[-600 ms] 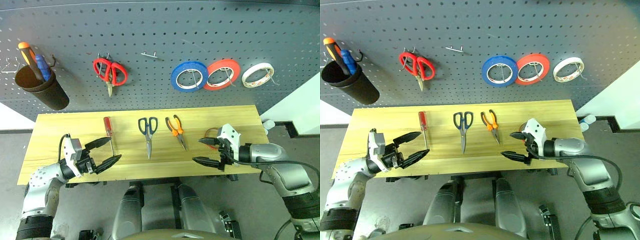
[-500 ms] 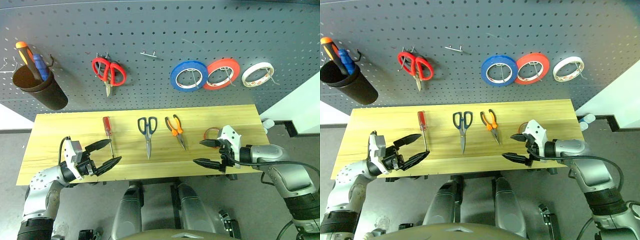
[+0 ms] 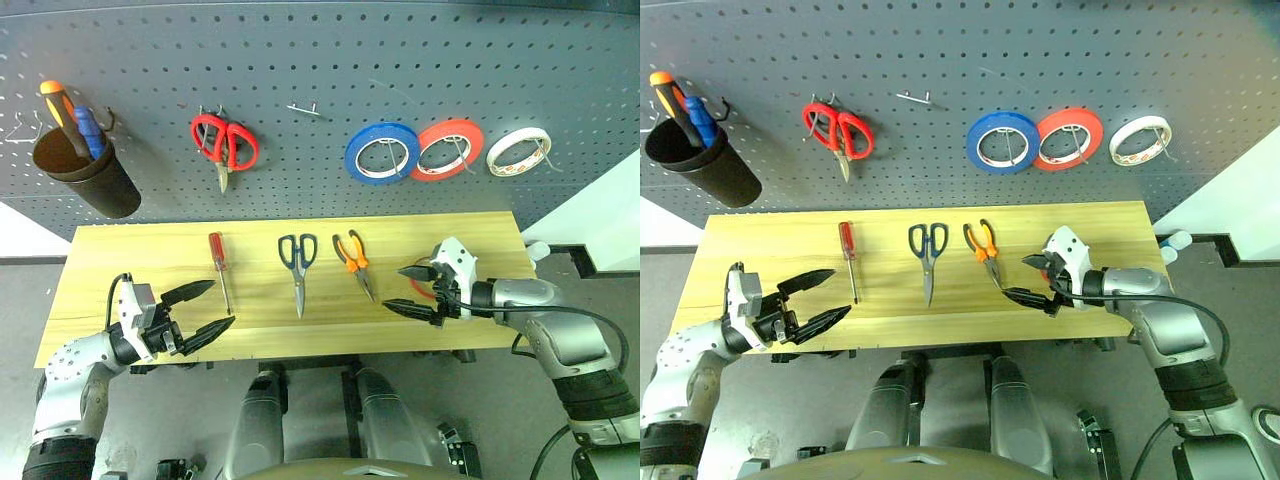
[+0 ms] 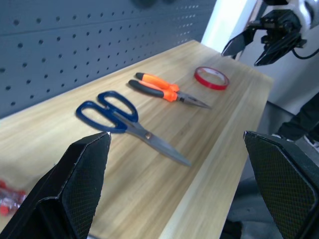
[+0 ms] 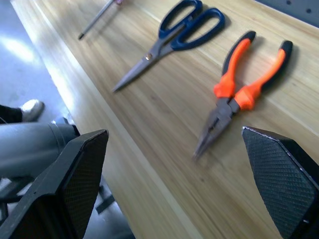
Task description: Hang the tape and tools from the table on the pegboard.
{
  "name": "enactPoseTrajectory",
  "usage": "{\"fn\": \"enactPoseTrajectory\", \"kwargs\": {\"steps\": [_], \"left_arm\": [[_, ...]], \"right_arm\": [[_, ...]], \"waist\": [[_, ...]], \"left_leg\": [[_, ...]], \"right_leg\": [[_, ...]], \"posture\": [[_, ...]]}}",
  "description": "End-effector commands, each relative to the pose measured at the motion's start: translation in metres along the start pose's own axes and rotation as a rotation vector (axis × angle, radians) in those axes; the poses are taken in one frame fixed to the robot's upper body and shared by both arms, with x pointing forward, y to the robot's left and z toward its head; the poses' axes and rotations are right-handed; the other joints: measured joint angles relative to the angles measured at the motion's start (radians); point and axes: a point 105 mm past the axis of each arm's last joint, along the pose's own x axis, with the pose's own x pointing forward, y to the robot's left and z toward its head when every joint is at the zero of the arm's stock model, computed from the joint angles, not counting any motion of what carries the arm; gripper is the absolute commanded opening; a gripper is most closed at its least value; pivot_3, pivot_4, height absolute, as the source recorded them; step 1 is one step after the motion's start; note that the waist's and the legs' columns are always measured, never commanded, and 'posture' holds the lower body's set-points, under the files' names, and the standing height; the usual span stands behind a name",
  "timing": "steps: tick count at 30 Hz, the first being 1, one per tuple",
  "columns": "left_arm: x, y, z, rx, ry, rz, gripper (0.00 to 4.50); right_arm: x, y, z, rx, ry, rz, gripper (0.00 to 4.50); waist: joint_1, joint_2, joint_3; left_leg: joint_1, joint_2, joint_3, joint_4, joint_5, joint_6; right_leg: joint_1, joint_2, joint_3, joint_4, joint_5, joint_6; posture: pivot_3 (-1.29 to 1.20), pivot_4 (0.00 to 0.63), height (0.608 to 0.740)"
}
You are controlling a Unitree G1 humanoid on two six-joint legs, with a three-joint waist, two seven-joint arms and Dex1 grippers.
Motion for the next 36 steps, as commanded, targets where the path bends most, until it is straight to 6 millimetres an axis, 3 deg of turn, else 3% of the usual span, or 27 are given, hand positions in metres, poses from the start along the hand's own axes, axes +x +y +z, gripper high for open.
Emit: {"fn": "enactPoseTrajectory", "kwargs": {"steps": [1,8,14,18,27,36], "left_arm": [[0.009,-0.009,-0.004,0.047,0.027,-0.114,4.48],[0.041,-0.004,0.000,0.141,0.080,-0.257,4.48],[0.096,0.009,0.014,0.220,0.098,-0.231,4.48],[0.124,0.009,0.020,0.230,0.090,-0.270,4.48],[0.159,0.007,-0.001,0.278,0.190,-0.359,4.48],[0.180,0.000,-0.006,0.308,0.221,-0.403,4.48]], "right_arm": [[-0.010,-0.014,-0.003,0.005,0.027,-0.068,4.50],[-0.016,-0.030,-0.013,0.051,0.092,-0.166,4.50],[-0.009,-0.049,-0.030,0.000,0.213,-0.301,4.50],[0.000,-0.054,-0.024,0.016,0.214,-0.320,4.50],[0.015,-0.053,-0.016,-0.006,0.299,-0.358,4.50],[0.036,-0.058,-0.030,0.038,0.377,-0.384,4.50]], "waist": [[-0.003,-0.002,-0.003],[-0.010,-0.005,-0.021],[-0.010,-0.005,-0.023],[-0.013,-0.005,-0.023],[-0.062,-0.005,-0.023],[-0.084,-0.005,-0.021]], "left_leg": [[0.000,0.000,0.000,0.001,0.000,0.000],[0.001,0.000,0.000,0.003,0.000,0.000],[0.000,0.000,0.000,0.005,0.001,0.000],[0.000,0.000,0.000,0.008,0.001,0.000],[-0.002,0.000,-0.001,0.016,0.001,0.000],[0.000,-0.001,-0.001,0.019,0.001,0.000]], "right_leg": [[0.000,0.000,0.000,0.000,0.001,0.000],[0.001,0.001,0.000,-0.001,0.005,0.000],[0.003,0.001,0.001,0.000,0.007,0.003],[0.003,0.001,0.001,0.001,0.008,0.005],[0.004,0.002,0.002,0.005,0.009,0.006],[0.003,0.002,0.004,0.012,0.008,0.006]], "posture": [[0.04,0.208,0.740],[0.01,0.200,0.740],[-0.03,0.205,0.740],[-0.05,0.218,0.740],[-0.12,0.256,0.740],[-0.13,0.302,0.740]]}}
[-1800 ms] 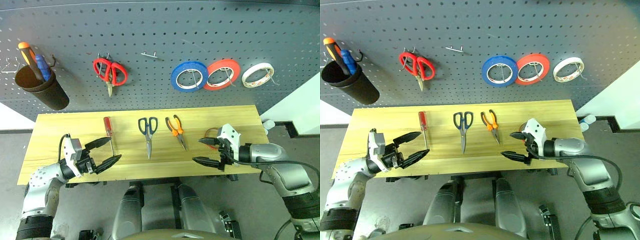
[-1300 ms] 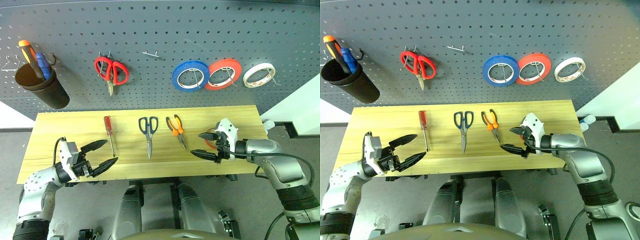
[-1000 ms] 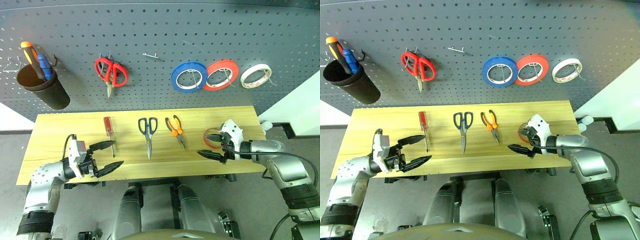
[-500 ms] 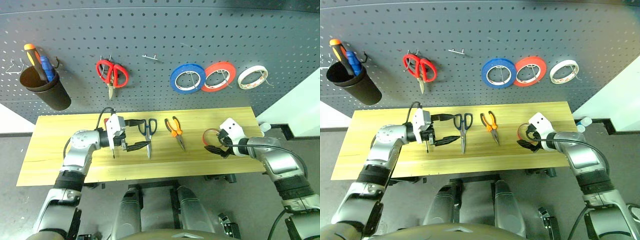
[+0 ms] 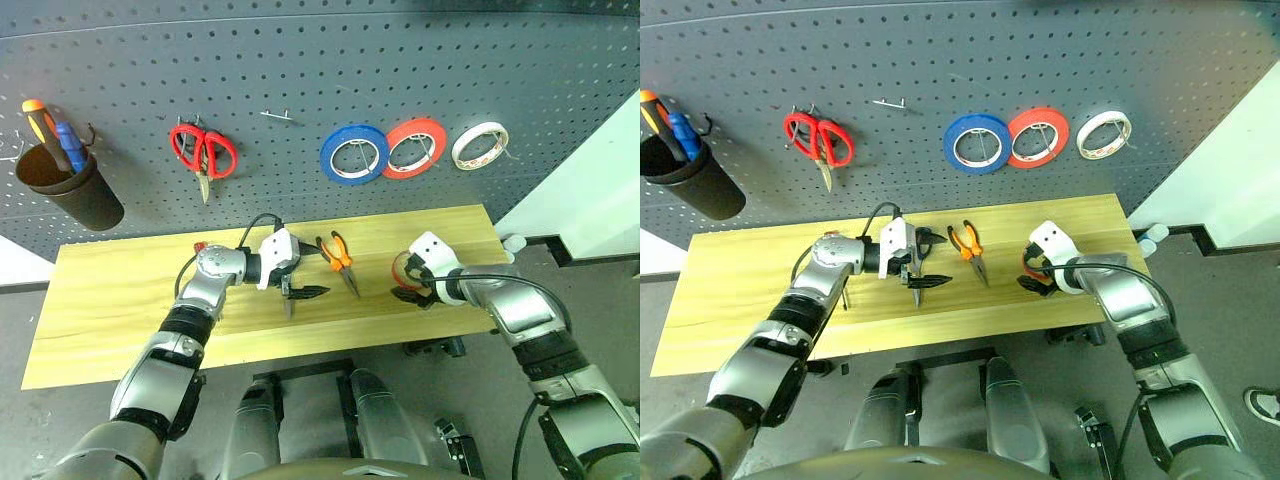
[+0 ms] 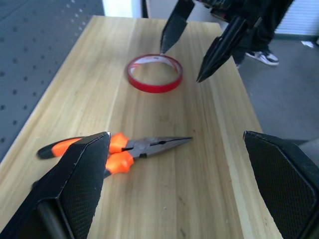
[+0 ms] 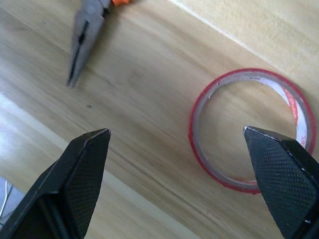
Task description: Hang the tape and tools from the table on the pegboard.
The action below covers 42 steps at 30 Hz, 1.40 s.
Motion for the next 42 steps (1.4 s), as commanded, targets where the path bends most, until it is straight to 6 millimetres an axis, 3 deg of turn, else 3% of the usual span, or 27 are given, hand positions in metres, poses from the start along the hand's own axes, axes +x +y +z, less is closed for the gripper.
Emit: {"fn": "enactPoseTrajectory", "kwargs": {"steps": [1,20,24,34,40,42], "left_arm": [[0.003,0.001,0.003,0.036,0.005,-0.008,4.48],[-0.004,-0.007,-0.012,-0.001,0.057,0.016,4.48],[-0.006,-0.010,-0.012,-0.012,0.047,0.023,4.50],[-0.019,-0.019,-0.018,-0.045,0.059,0.039,4.50],[-0.027,-0.023,-0.011,-0.047,0.007,0.036,4.50],[-0.032,-0.029,-0.001,-0.049,-0.060,0.013,4.50]], "right_arm": [[0.005,-0.003,-0.002,-0.004,0.039,-0.021,4.50],[0.035,0.007,-0.003,0.005,0.115,0.058,4.50],[0.036,0.011,-0.009,-0.015,0.159,0.089,3.61],[0.039,0.024,-0.007,-0.013,0.174,0.149,0.17],[0.037,0.021,-0.002,-0.006,0.146,0.119,0.04],[0.028,0.020,0.004,0.002,0.103,0.113,0.04]], "waist": [[-0.006,0.000,0.001],[-0.009,0.001,0.029],[-0.009,0.000,0.033],[-0.008,0.000,0.036],[-0.008,0.000,0.035],[-0.007,0.000,0.035]], "left_leg": [[0.000,0.000,0.000,0.000,0.000,0.000],[0.001,0.000,0.000,-0.001,0.000,0.000],[0.001,0.000,0.000,-0.001,0.000,0.000],[0.001,0.001,-0.001,-0.003,0.000,0.000],[0.002,0.001,-0.001,-0.003,0.000,0.000],[0.001,0.001,0.000,-0.004,0.000,0.000]], "right_leg": [[0.000,0.000,0.000,0.000,0.000,0.000],[-0.001,0.000,0.001,0.001,-0.001,0.001],[-0.001,0.000,0.001,0.001,-0.001,0.001],[-0.001,0.000,0.001,0.001,-0.003,0.001],[-0.001,0.000,0.001,0.001,-0.003,0.001],[-0.002,0.000,0.001,0.000,-0.002,0.000]], "posture": [[-0.12,0.308,0.740],[-0.08,0.387,0.740],[-0.06,0.395,0.740],[-0.02,0.395,0.740],[-0.03,0.365,0.740],[-0.05,0.331,0.740]]}}
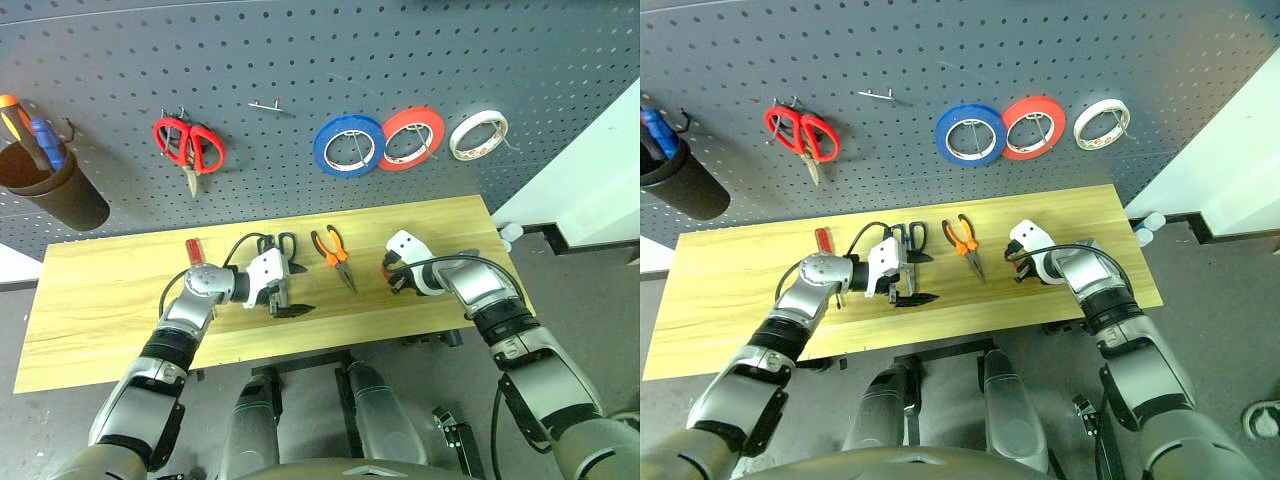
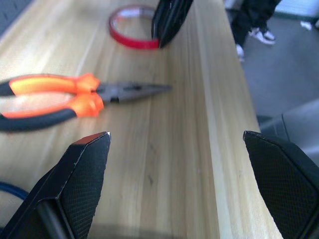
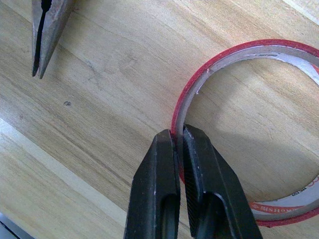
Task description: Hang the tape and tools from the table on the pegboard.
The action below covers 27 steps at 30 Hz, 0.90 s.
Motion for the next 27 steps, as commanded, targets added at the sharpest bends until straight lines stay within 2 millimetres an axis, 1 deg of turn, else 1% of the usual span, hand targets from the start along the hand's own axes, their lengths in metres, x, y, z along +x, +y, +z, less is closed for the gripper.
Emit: {"fn": "enactPoseTrajectory", "kwargs": {"steps": [1,5,8,10,14,16,17,18,20,23,27], "left_arm": [[-0.013,-0.005,0.019,0.012,-0.116,-0.010,4.50],[-0.031,-0.004,0.024,0.025,-0.157,0.016,4.50],[-0.042,-0.004,0.022,0.014,-0.170,0.026,4.50],[-0.046,-0.004,0.020,0.015,-0.169,0.030,4.50],[-0.055,0.000,0.023,0.025,-0.195,0.060,4.50],[-0.059,0.005,0.027,0.052,-0.213,0.091,4.50],[-0.061,0.007,0.030,0.057,-0.228,0.097,4.50],[-0.064,0.008,0.037,0.061,-0.260,0.095,4.50],[-0.069,0.009,0.048,0.067,-0.305,0.082,4.50],[-0.074,0.012,0.058,0.070,-0.329,0.066,4.50],[-0.078,0.018,0.079,0.081,-0.407,0.070,4.50]], "right_arm": [[-0.010,0.012,-0.003,0.018,-0.043,0.018,0.04],[-0.041,0.013,0.011,-0.019,-0.193,-0.053,0.04],[-0.065,0.027,0.018,-0.052,-0.284,-0.028,0.04],[-0.078,0.033,0.021,-0.065,-0.325,-0.024,0.04],[-0.106,0.026,0.033,-0.068,-0.413,-0.107,0.04],[-0.122,0.016,0.044,-0.075,-0.471,-0.175,0.04],[-0.128,0.012,0.048,-0.074,-0.494,-0.195,0.04],[-0.139,0.010,0.056,-0.087,-0.535,-0.208,0.04],[-0.153,0.009,0.066,-0.114,-0.589,-0.225,0.04],[-0.167,0.010,0.074,-0.148,-0.638,-0.244,0.04],[-0.180,0.005,0.085,-0.163,-0.688,-0.273,0.04]], "waist": [[0.003,0.000,0.000],[0.006,0.001,0.000],[0.005,0.001,-0.001],[0.003,-0.001,-0.006],[0.000,-0.002,-0.010],[-0.002,-0.003,-0.017],[-0.003,-0.004,-0.020],[-0.005,-0.004,-0.025],[-0.008,-0.004,-0.033],[-0.012,-0.006,-0.046],[-0.026,-0.006,-0.064]], "left_leg": [[0.000,0.000,0.000,-0.001,0.000,0.000],[-0.003,0.000,0.000,-0.004,0.000,0.000],[-0.005,-0.001,0.001,-0.003,0.000,0.000],[-0.004,-0.001,0.001,-0.003,0.000,0.000],[-0.004,-0.001,0.001,-0.002,0.000,0.000],[-0.005,-0.001,0.001,-0.001,0.000,0.000],[-0.005,-0.001,0.001,0.000,0.000,0.000],[-0.004,-0.001,0.001,0.000,0.000,0.000],[-0.005,-0.001,0.002,-0.001,0.000,0.000],[-0.005,-0.001,0.002,-0.002,0.000,0.000],[-0.007,-0.001,0.002,-0.002,0.000,0.000]], "right_leg": [[0.000,0.000,0.000,0.000,0.000,-0.001],[-0.004,0.000,-0.001,0.001,-0.001,-0.001],[-0.005,-0.001,-0.001,0.000,-0.001,0.000],[-0.004,-0.001,-0.001,-0.001,-0.001,0.000],[-0.004,-0.001,-0.001,-0.001,0.000,-0.001],[-0.004,-0.001,-0.001,-0.001,0.001,-0.001],[-0.004,-0.001,-0.001,-0.002,0.001,-0.001],[-0.003,-0.001,-0.001,-0.002,0.001,-0.001],[-0.002,-0.001,-0.001,-0.005,0.002,0.000],[-0.001,-0.001,-0.001,-0.010,0.004,0.001],[0.001,-0.002,-0.001,-0.014,0.005,0.002]], "posture": [[-0.05,0.322,0.740],[-0.07,0.266,0.740],[-0.08,0.237,0.740],[-0.09,0.220,0.740],[-0.11,0.191,0.740],[-0.13,0.179,0.740],[-0.13,0.174,0.740],[-0.14,0.164,0.740],[-0.15,0.152,0.740],[-0.15,0.140,0.740],[-0.15,0.118,0.740]]}}
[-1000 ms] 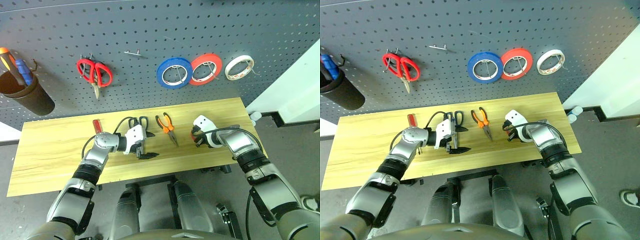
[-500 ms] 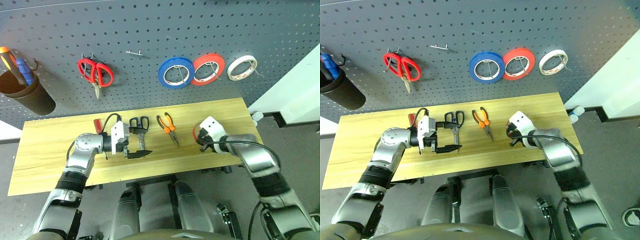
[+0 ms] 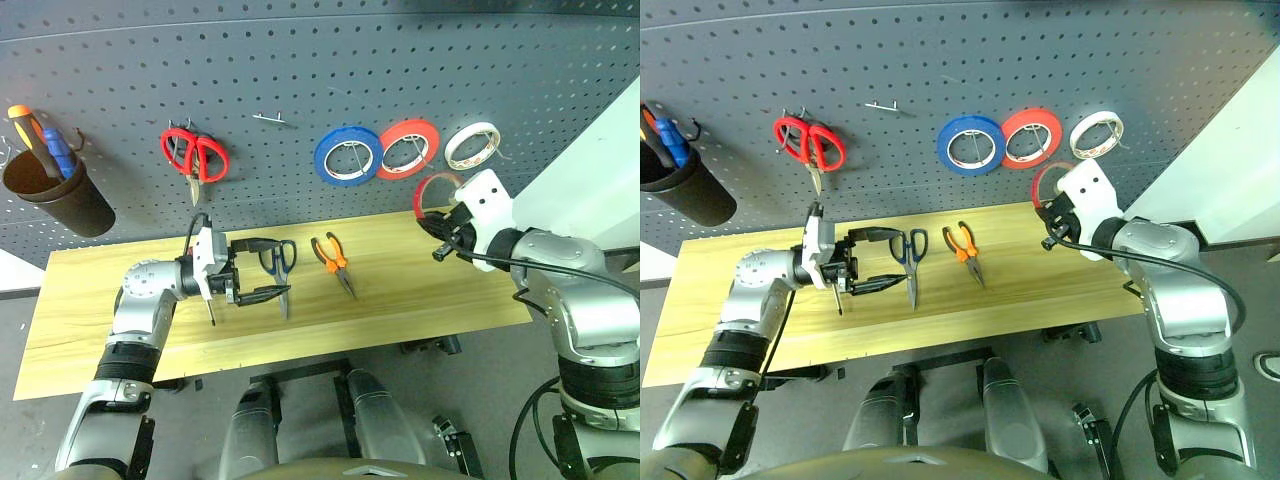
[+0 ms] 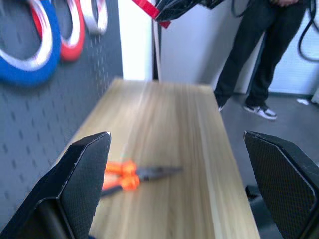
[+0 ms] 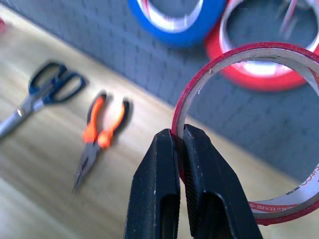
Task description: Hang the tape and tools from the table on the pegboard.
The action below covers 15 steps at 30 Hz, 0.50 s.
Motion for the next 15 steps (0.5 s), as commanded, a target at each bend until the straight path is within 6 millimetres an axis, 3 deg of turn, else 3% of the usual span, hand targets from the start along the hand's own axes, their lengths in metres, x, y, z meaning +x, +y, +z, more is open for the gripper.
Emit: {"fn": "enactPoseTrajectory", "kwargs": {"steps": [1,6,15], "left_arm": [[0.002,0.007,0.027,0.035,-0.090,0.002,4.50],[0.008,0.011,0.049,0.036,-0.155,0.001,4.50],[0.005,0.024,0.061,0.054,-0.183,0.094,4.50]], "right_arm": [[-0.010,-0.012,0.025,-0.057,-0.088,-0.057,0.04],[-0.004,-0.014,0.034,-0.089,-0.124,-0.055,0.04],[0.016,-0.002,0.033,-0.078,-0.135,0.017,0.04]], "waist": [[-0.005,0.000,-0.005],[-0.009,0.001,-0.029],[-0.008,0.002,-0.056]], "left_leg": [[0.000,0.000,0.000,0.000,0.000,0.000],[0.000,0.000,0.000,0.000,0.000,0.000],[0.004,0.000,0.000,0.000,0.000,0.000]], "right_leg": [[0.000,0.000,0.000,0.000,0.001,0.001],[0.000,0.000,0.000,0.000,0.001,0.001],[0.004,0.001,0.000,0.000,0.001,0.001]], "posture": [[-0.15,0.114,0.740],[-0.13,0.091,0.740],[-0.10,0.085,0.740]]}}
